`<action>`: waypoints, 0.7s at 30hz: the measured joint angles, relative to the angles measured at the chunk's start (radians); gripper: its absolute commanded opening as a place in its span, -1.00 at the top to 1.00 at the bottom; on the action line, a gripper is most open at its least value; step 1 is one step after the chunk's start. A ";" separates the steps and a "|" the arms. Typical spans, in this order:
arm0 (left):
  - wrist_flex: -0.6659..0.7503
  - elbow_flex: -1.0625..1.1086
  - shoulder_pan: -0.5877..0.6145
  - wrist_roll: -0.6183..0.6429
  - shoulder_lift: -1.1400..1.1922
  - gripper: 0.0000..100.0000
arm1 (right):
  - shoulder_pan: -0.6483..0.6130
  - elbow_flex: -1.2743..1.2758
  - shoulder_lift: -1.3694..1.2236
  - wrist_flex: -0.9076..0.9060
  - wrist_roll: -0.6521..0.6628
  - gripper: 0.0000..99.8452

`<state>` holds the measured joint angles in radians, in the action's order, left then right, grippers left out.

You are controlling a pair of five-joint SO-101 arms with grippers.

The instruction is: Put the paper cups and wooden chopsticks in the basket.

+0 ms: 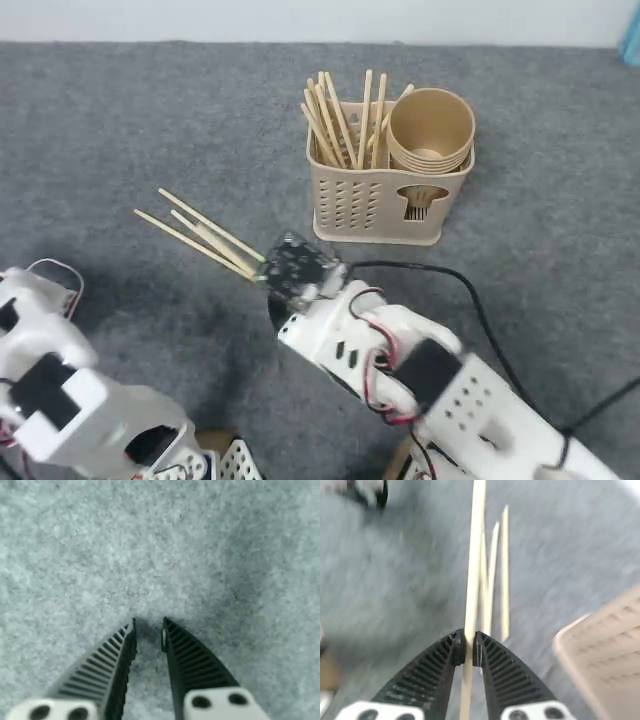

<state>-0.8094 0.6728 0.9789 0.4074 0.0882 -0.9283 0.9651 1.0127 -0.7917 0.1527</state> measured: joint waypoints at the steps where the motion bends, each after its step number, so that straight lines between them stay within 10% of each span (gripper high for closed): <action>1: 0.012 0.020 -0.005 -0.015 -0.014 0.86 | 0.017 0.006 0.031 0.038 -0.006 0.99; 21: 0.181 0.657 -0.190 -0.267 -0.853 0.86 | 0.416 0.008 -0.071 1.171 -0.141 0.99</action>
<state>-0.6283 1.3295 0.7887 0.1404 -0.7649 -0.5125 0.9728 0.9421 0.3790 0.0115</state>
